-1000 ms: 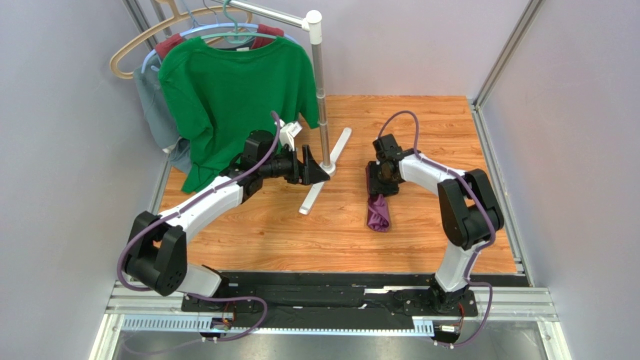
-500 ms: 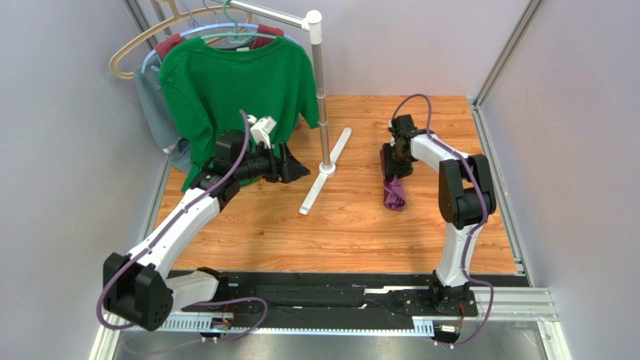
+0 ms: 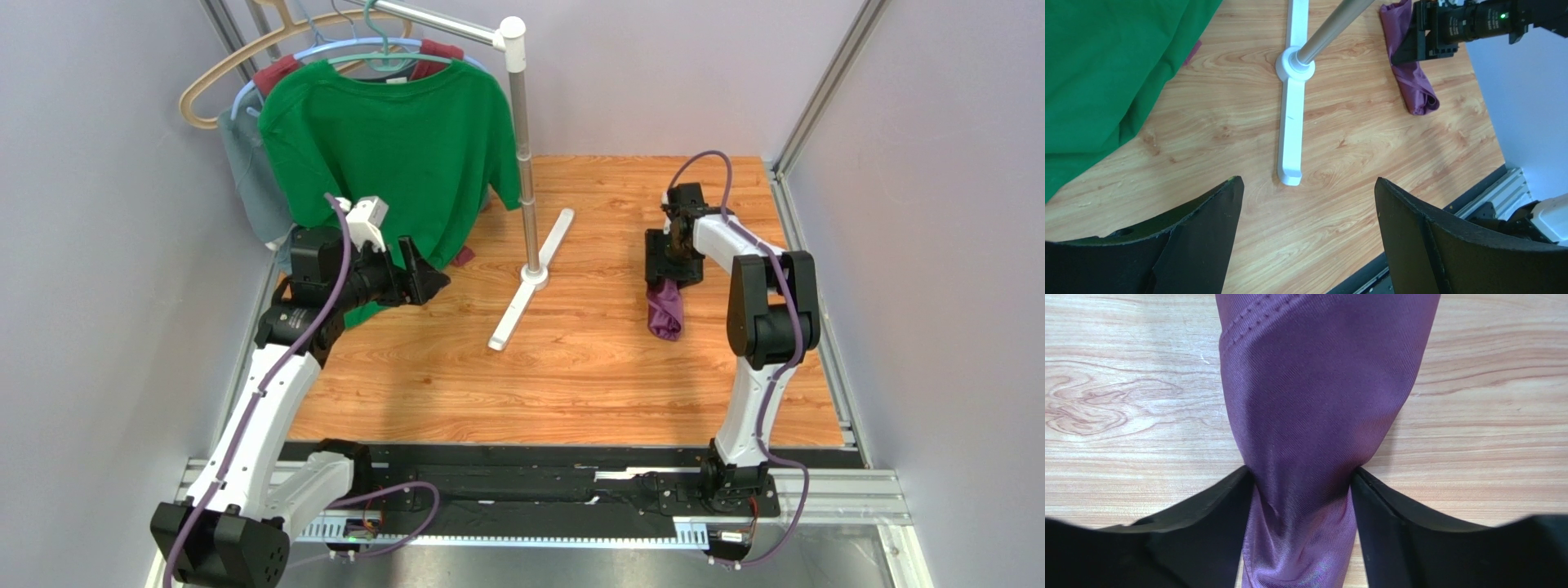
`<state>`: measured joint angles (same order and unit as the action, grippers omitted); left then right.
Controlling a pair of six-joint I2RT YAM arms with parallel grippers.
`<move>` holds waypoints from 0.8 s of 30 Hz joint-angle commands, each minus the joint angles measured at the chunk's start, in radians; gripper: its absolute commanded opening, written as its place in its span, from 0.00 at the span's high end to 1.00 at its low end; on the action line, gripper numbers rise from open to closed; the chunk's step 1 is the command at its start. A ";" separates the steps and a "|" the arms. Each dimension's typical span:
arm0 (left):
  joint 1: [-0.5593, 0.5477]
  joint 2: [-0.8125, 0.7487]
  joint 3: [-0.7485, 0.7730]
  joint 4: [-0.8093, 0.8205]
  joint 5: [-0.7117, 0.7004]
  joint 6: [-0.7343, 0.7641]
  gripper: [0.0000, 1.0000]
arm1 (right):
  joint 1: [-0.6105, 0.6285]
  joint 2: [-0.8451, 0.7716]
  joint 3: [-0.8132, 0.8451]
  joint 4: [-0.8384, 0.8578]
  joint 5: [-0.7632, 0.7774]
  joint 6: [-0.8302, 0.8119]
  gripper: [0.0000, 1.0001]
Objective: Fold the napkin, place the utensils inside, and roll it up
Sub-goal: Roll the napkin with the utensil
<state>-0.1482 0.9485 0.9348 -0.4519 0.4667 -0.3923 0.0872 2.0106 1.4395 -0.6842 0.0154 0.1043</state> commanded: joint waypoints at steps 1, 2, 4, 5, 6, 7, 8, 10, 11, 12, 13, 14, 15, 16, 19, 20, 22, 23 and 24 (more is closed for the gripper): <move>0.015 -0.025 0.033 -0.041 -0.031 0.049 0.13 | 0.005 -0.022 -0.014 -0.022 -0.002 -0.023 0.30; 0.016 -0.025 0.038 -0.047 -0.033 0.053 0.13 | 0.005 -0.038 -0.021 -0.012 -0.038 -0.022 0.26; 0.021 -0.027 0.045 -0.053 -0.040 0.055 0.12 | 0.005 -0.091 -0.033 -0.011 -0.061 -0.017 0.22; 0.022 -0.028 0.048 -0.057 -0.043 0.056 0.12 | 0.006 -0.116 -0.037 -0.011 -0.065 -0.014 0.20; 0.027 -0.037 0.053 -0.060 -0.059 0.056 0.12 | 0.006 -0.137 -0.040 -0.009 -0.077 -0.012 0.19; 0.029 -0.043 0.055 -0.062 -0.068 0.058 0.12 | 0.011 -0.159 -0.045 -0.011 -0.081 -0.009 0.18; 0.032 -0.050 0.056 -0.065 -0.080 0.056 0.11 | 0.011 -0.209 -0.054 -0.009 -0.083 -0.009 0.04; 0.042 -0.070 0.068 -0.077 -0.115 0.063 0.10 | 0.011 -0.257 -0.059 -0.014 -0.084 -0.003 0.03; 0.048 -0.077 0.071 -0.093 -0.128 0.066 0.10 | 0.013 -0.298 -0.059 -0.023 -0.083 -0.002 0.03; 0.056 -0.091 0.084 -0.099 -0.151 0.069 0.10 | 0.013 -0.324 -0.060 -0.025 -0.083 0.005 0.03; 0.077 -0.099 0.090 -0.106 -0.158 0.073 0.10 | 0.013 -0.349 -0.063 -0.029 -0.083 0.015 0.03; 0.094 -0.108 0.096 -0.122 -0.166 0.075 0.09 | 0.011 -0.399 -0.071 -0.031 -0.084 0.021 0.03; 0.110 -0.128 0.107 -0.131 -0.172 0.076 0.09 | 0.011 -0.424 -0.077 -0.032 -0.086 0.026 0.03; 0.142 -0.138 0.111 -0.140 -0.175 0.073 0.09 | 0.013 -0.449 -0.083 -0.032 -0.086 0.031 0.03; 0.177 -0.189 0.128 -0.168 -0.204 0.076 0.07 | 0.014 -0.580 -0.131 -0.023 -0.077 0.060 0.03; 0.182 -0.203 0.137 -0.174 -0.218 0.079 0.07 | 0.014 -0.617 -0.151 -0.005 -0.071 0.073 0.03; 0.182 -0.255 0.137 -0.177 -0.260 0.095 0.07 | 0.014 -0.737 -0.218 0.038 -0.062 0.087 0.03; 0.183 -0.275 0.134 -0.173 -0.267 0.098 0.04 | 0.014 -0.774 -0.241 0.054 -0.051 0.089 0.03; 0.183 -0.316 0.121 -0.165 -0.276 0.104 0.04 | 0.014 -0.815 -0.263 0.067 -0.042 0.095 0.03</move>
<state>0.0269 0.7246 1.0321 -0.6037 0.2535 -0.3283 0.0971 1.3354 1.2457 -0.6876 -0.0566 0.1570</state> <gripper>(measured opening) 0.947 0.972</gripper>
